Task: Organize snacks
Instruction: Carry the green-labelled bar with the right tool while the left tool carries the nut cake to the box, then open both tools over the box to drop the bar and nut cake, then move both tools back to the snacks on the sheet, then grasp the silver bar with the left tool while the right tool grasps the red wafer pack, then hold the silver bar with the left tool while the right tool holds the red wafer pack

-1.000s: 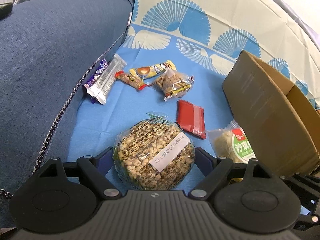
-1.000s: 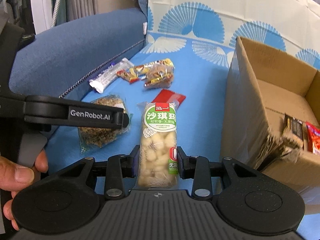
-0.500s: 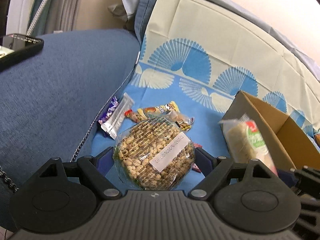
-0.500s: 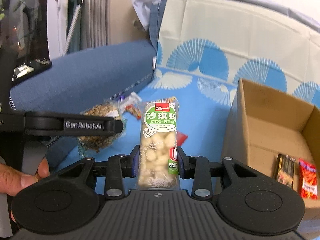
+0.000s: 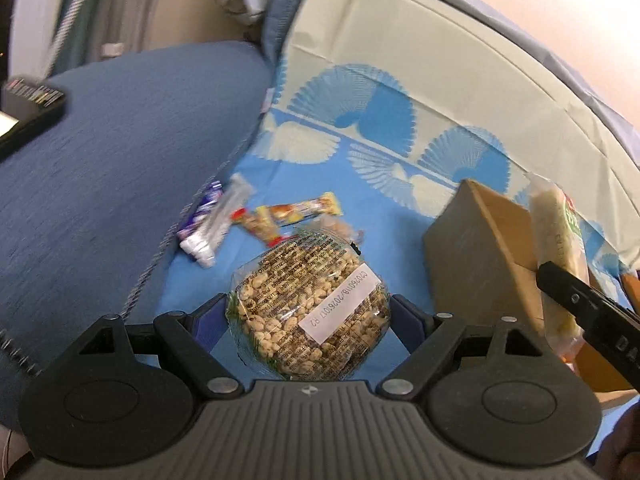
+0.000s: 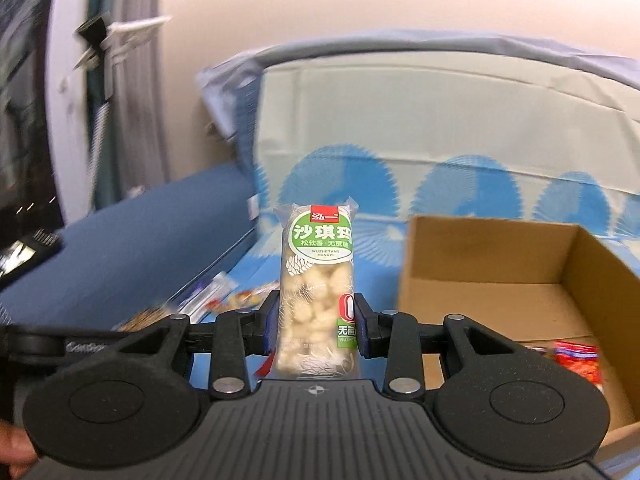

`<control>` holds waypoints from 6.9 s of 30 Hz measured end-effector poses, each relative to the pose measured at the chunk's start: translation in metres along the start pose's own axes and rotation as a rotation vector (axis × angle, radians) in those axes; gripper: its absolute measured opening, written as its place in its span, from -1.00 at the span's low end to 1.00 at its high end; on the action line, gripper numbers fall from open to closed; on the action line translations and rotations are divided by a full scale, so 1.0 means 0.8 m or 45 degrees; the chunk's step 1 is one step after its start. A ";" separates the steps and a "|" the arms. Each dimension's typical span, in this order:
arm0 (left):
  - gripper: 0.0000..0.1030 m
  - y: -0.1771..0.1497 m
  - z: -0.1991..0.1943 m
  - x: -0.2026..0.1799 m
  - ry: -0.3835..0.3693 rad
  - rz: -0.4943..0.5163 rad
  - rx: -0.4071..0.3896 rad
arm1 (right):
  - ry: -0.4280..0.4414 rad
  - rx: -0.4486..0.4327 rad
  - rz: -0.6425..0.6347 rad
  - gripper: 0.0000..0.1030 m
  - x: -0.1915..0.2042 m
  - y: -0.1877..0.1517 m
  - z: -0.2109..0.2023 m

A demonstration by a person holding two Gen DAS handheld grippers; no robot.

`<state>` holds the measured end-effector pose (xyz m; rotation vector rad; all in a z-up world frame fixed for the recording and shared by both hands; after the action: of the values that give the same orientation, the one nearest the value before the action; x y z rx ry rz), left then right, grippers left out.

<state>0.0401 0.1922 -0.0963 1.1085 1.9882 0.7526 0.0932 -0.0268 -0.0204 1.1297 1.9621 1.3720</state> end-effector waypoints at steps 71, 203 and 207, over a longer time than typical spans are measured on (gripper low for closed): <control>-0.36 0.004 0.051 0.059 0.379 0.452 -0.218 | 0.072 0.278 -0.017 0.14 0.065 -0.029 0.107; -0.38 -0.076 0.057 0.044 0.043 0.142 0.454 | 0.064 0.654 -0.175 -0.06 0.058 -0.137 0.053; -0.38 -0.076 0.056 0.044 0.045 0.142 0.456 | 0.063 0.661 -0.183 -0.06 0.058 -0.140 0.053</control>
<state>0.0363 0.2014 -0.1795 1.4307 2.1600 0.4829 0.0621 0.0174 -0.1367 1.1451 2.4646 0.8416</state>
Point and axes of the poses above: each gripper's, at about its wrist camera, not at the fingertips, and z roughly the way its jaws point, x to its left, y to its top, the point moved 5 cm from there along z, roughly the way its jaws point, and after that the axes turned 6 degrees about -y, right-handed, at the moved point
